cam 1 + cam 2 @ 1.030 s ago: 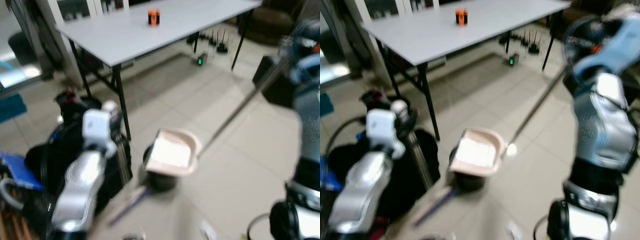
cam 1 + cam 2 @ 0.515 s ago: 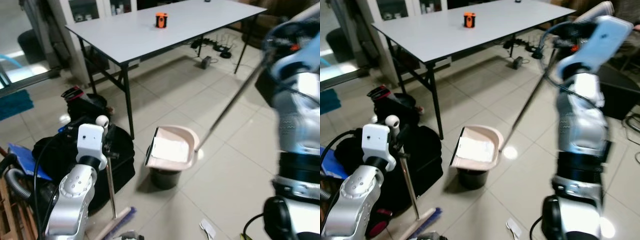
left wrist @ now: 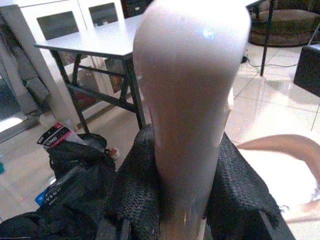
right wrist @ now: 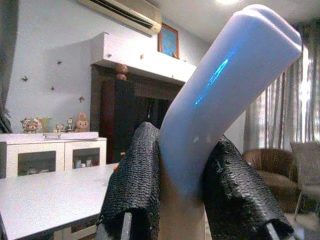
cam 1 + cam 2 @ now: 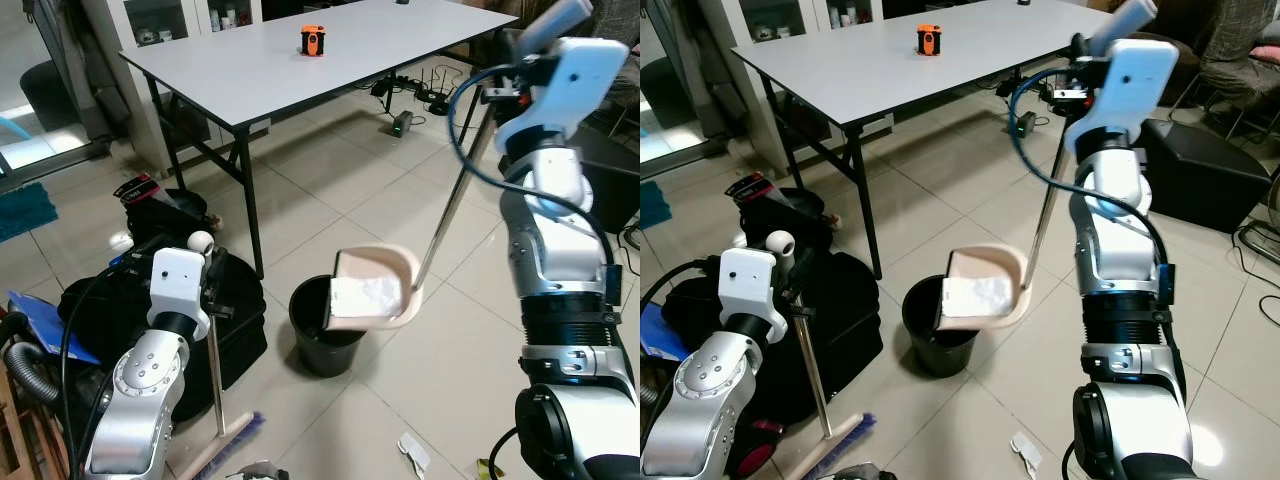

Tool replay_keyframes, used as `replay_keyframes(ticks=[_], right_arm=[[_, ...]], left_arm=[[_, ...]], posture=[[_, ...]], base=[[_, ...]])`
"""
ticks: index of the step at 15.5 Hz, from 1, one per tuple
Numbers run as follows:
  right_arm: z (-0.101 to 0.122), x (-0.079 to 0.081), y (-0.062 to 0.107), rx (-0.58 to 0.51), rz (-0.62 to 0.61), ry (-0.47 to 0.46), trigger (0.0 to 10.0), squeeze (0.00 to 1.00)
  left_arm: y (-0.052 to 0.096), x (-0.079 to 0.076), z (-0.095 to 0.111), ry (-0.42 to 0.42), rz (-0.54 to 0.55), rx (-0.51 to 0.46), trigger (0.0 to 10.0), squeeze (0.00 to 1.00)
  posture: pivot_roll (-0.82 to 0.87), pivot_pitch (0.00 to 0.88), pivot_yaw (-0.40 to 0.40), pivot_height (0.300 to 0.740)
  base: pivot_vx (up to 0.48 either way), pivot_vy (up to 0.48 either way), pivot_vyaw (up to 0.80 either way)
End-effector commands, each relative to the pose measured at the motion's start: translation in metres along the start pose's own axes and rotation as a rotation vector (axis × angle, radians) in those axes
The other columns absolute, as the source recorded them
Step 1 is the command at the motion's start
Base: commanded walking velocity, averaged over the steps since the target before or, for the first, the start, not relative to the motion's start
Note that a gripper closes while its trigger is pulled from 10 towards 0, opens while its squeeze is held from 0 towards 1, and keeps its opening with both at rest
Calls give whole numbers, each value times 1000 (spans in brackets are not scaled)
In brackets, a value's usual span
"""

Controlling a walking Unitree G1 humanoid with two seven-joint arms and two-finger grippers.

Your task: Sweep floor

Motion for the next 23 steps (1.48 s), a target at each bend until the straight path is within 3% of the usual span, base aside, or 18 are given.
replay_keyframes(ticks=[1, 2, 7, 10, 16, 20, 23], right_arm=[[17, 17, -4, -90, 63, 27, 10000, 0], [16, 31, -2, -113, 113, 59, 10000, 0], [8, 63, 5, -151, 232, 111, 10000, 0], [-4, 92, 15, -143, 340, 163, 10000, 0], [-13, 100, 23, -120, 354, 93, 10000, 0], [-17, 114, 31, -137, 439, 176, 10000, 0], [-18, 116, 31, -137, 434, 160, 10000, 0]], left_arm=[[-1, 1, 16, -15, 9, -48, 10000, 0], [-2, 0, 17, -16, 2, -53, 10000, 0], [-3, 0, 19, -24, -7, -57, 10000, 0], [-3, -1, 19, -27, -17, -57, 10000, 0], [-5, -3, 19, -25, -26, -58, 10000, 0], [-7, -2, 19, -21, -19, -58, 10000, 0], [-8, -2, 19, -19, -16, -58, 10000, 0]], posture=[[51, 0, 9, 740], [51, 0, 11, 740], [53, 0, 17, 740], [53, 0, 20, 740], [50, 0, 21, 740], [54, 0, 17, 740], [54, 0, 15, 740]], base=[[0, 0, 0], [0, 0, 0], [0, 0, 0], [0, 0, 0], [0, 0, 0], [0, 0, 0], [0, 0, 0]])
Point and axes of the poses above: a point about 5 cm out from each wrist's last joint towards the gripper, its own y axis pointing back from the gripper into the wrist, its own z axis along the axis of the wrist's last joint, x = y × z, the point moved 6 cm from there along -y, pointing out of the wrist towards the gripper, and after that the axes turned 12 degrees about -y, right-handed, at the moved point
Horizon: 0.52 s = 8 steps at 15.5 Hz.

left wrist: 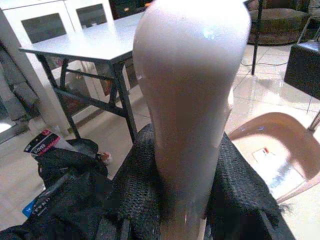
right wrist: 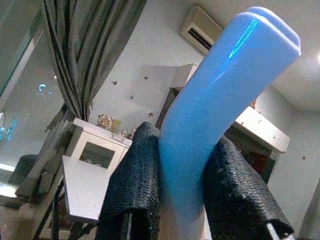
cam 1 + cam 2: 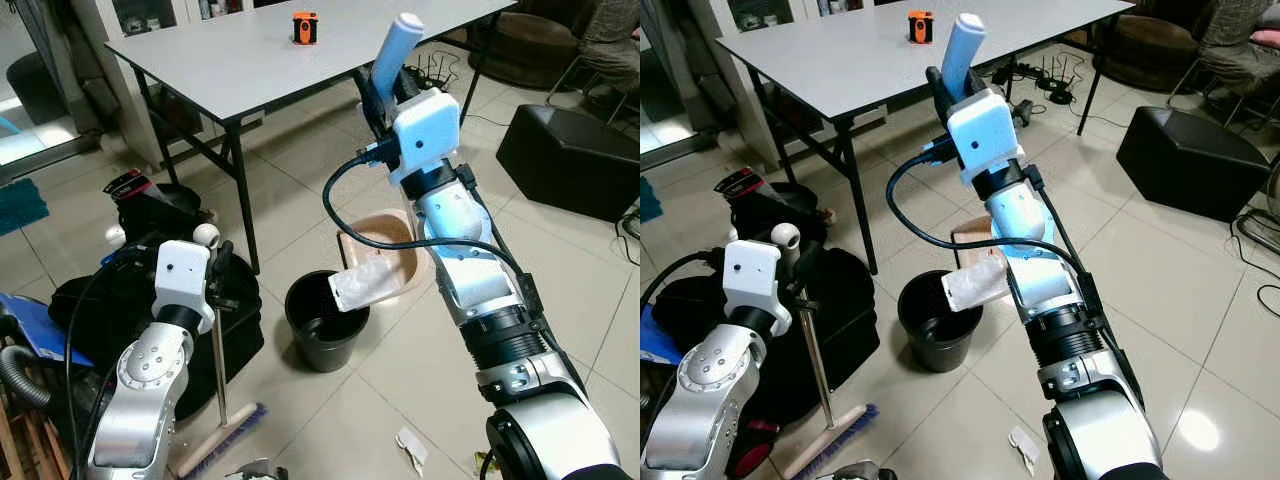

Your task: Sweep floor

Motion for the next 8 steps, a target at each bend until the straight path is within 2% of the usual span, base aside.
replay_keyframes(ticks=[1, 4, 6, 8], right_arm=[[8, -2, -2, -37, -4, 9, 10000, 0], [5, -4, -2, -32, -22, 22, 10000, 0], [0, 1, 0, -20, -7, 61, 10000, 0], [-1, -4, 1, -24, -67, 6, 10000, 0]], left_arm=[[-4, 1, 8, -13, -1, -28, 10000, 0], [-3, 1, 7, 9, 10, -22, 10000, 0], [-2, 0, 7, -6, 8, -22, 10000, 0], [-1, 2, 6, 10, 21, -19, 10000, 0]], posture=[[54, 0, 15, 740], [56, 0, 7, 740], [61, 0, 2, 740], [64, 0, -2, 740]], base=[[0, 0, 0], [0, 0, 0], [0, 0, 0], [0, 0, 0]])
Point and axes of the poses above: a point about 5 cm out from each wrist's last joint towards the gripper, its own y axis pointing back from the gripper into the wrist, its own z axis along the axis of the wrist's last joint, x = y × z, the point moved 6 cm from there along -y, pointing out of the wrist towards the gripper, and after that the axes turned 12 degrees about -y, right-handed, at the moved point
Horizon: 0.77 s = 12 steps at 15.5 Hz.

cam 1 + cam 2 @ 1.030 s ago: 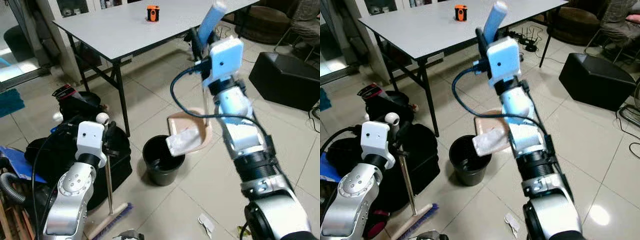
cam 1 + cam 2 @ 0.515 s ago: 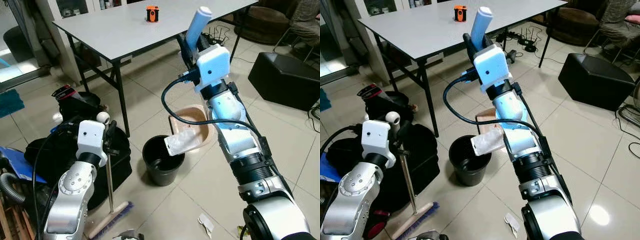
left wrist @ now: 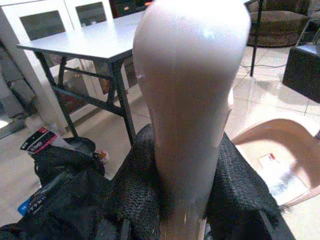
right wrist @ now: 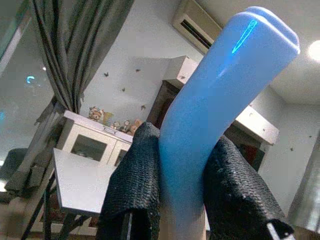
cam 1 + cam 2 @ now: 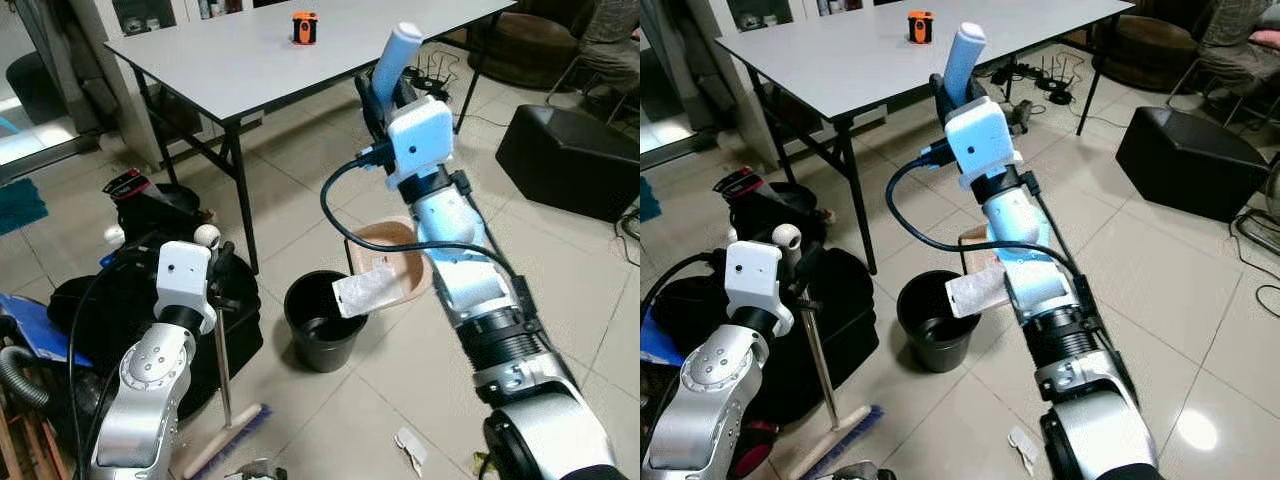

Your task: Sweep floor

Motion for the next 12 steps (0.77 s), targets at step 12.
replay_keyframes(ticks=[12], right_arm=[[23, 2, -9, -130, 25, 189, 10000, 0]], left_arm=[[-4, 7, 10, -1, 23, -35, 10000, 0]], posture=[[68, 0, -9, 740]], base=[[0, 0, 0]])
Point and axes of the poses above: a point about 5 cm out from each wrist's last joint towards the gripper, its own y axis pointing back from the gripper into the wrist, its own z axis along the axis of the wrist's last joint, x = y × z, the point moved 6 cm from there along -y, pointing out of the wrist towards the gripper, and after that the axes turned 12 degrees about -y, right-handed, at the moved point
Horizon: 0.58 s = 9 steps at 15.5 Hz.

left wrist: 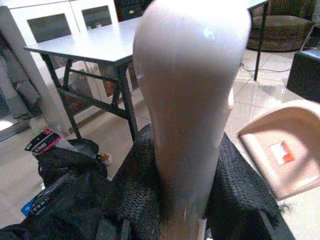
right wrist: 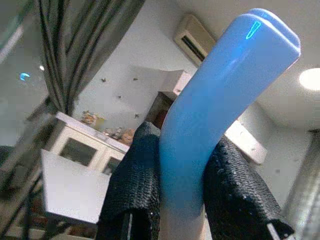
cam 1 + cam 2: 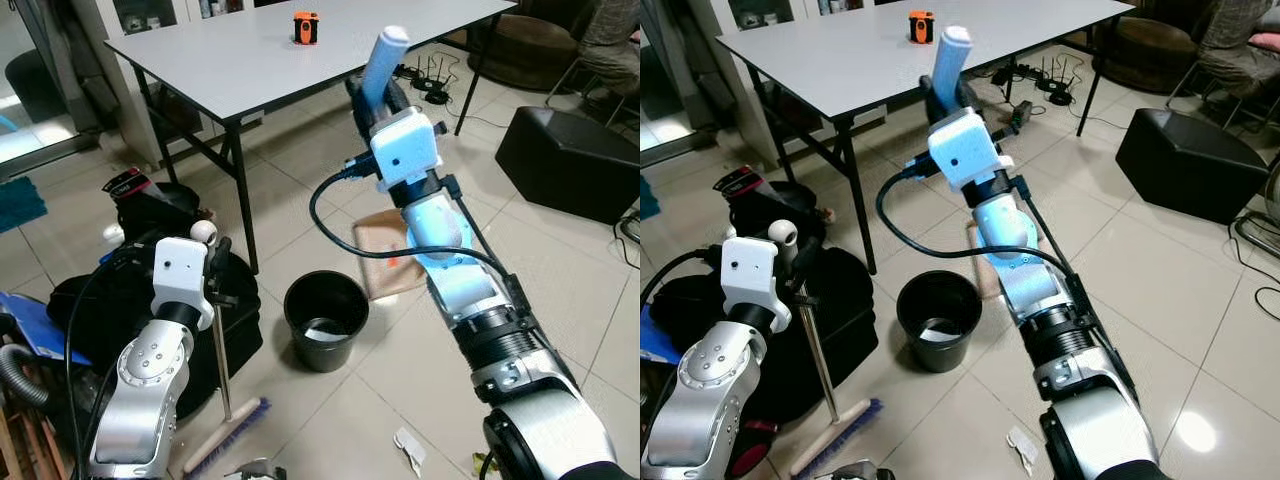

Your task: Sweep floor

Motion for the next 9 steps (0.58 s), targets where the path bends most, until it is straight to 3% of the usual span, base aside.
replay_keyframes(ticks=[1, 3, 4, 5, 6, 7, 8, 9], right_arm=[[18, -29, -11, -52, -68, 95, 10000, 0], [20, -47, -8, -33, -124, 119, 10000, 0], [16, -79, 1, 46, -213, 140, 10000, 0], [11, -107, 19, 125, -287, 170, 10000, 0], [7, -122, 33, 183, -320, 199, 10000, 0], [-15, -138, 60, 322, -379, 200, 10000, 0], [-33, -149, 83, 409, -442, 183, 10000, 0], [-39, -154, 94, 441, -476, 190, 10000, 0]], left_arm=[[-4, -4, 7, -1, -25, -28, 10000, 0], [-5, -10, 6, 4, -55, -23, 10000, 0], [-7, -19, 8, 11, -102, -32, 10000, 0], [-6, -28, 9, 26, -146, -40, 10000, 0], [-5, -32, 9, 34, -172, -39, 10000, 0], [-5, -36, 2, 1, -191, -9, 10000, 0], [-6, -35, -2, -16, -187, 1, 10000, 0], [-8, -33, -1, -20, -176, -2, 10000, 0]], posture=[[49, 0, 1, 740], [42, 0, 4, 740], [26, 0, 12, 740], [17, 0, 16, 740], [13, 0, 16, 740], [-2, 0, 22, 740], [-2, 0, 22, 740], [0, 0, 20, 740]], base=[[0, 0, 0], [0, 0, 0], [0, 0, 0], [0, 0, 0], [0, 0, 0], [0, 0, 0], [0, 0, 0], [0, 0, 0]])
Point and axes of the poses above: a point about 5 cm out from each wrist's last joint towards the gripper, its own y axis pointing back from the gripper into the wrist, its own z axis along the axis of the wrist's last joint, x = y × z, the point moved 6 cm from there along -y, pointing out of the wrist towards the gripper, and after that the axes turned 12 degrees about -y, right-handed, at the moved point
